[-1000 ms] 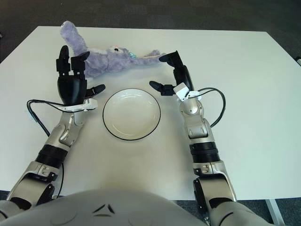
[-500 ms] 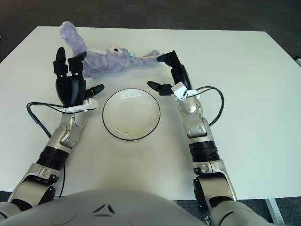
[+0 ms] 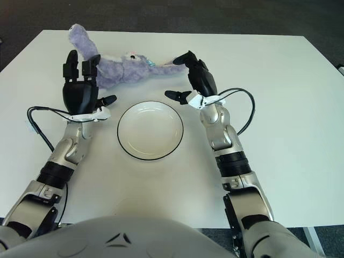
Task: Put the doll into the plate.
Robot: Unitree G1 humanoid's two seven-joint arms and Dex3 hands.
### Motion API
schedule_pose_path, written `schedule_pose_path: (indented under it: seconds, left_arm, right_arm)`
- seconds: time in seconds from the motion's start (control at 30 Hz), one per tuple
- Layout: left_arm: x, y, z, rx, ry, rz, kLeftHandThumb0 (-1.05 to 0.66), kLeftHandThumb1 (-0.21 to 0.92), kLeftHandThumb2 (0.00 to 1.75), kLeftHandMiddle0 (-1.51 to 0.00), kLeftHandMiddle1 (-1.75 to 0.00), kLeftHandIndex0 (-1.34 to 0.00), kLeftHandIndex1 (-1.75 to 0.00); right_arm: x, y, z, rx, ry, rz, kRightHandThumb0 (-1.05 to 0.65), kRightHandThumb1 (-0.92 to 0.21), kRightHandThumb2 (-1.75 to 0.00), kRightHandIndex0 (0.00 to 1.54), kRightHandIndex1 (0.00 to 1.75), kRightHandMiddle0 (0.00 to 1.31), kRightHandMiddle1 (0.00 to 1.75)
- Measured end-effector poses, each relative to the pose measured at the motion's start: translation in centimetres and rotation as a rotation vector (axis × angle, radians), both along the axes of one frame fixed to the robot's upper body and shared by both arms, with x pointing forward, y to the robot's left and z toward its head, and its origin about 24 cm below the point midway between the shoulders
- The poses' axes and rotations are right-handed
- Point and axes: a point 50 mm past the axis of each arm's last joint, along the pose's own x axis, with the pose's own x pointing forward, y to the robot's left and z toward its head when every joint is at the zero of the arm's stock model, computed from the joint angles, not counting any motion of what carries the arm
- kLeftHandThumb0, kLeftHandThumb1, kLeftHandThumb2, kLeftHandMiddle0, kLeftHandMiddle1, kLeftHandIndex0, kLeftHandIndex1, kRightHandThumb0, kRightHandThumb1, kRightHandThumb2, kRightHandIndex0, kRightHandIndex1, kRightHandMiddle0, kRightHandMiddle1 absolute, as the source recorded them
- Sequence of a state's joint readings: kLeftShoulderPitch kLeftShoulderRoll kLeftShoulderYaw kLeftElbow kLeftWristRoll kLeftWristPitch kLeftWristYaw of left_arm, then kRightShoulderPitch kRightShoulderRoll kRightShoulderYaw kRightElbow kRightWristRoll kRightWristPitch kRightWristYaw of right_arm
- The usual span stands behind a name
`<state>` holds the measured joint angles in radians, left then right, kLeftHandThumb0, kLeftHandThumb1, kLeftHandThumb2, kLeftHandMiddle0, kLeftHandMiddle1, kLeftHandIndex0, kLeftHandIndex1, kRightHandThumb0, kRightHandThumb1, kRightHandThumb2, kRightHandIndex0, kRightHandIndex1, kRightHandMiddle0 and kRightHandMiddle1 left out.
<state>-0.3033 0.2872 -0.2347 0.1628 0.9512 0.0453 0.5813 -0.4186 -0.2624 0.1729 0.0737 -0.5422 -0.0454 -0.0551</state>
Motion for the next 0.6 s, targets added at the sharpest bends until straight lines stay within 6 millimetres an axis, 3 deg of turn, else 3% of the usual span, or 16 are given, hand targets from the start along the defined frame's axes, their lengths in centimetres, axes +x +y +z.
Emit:
schedule_pose_path:
  seconds: [0.37, 0.6]
  left_arm:
    - [1.1, 0.2, 1.1, -0.012, 0.173, -0.085, -0.53, 0.19, 0.98, 0.00, -0.26, 0.00, -0.64]
    - [1.6, 0.4, 1.8, 0.014, 0.190, -0.114, -0.57, 0.21, 0.97, 0.00, -0.27, 0.00, -0.62]
  right_arm:
    - [0.2, 2.4, 0.7, -0.151, -0.082, -0.035, -0.71, -0.46, -0.79, 0.12, 0.58, 0.00, 0.88]
    - [0.5, 3.1, 1.2, -0.207, -0.108, -0.055, -0.71, -0.47, -0.78, 0.13, 0.57, 0.00, 0.85]
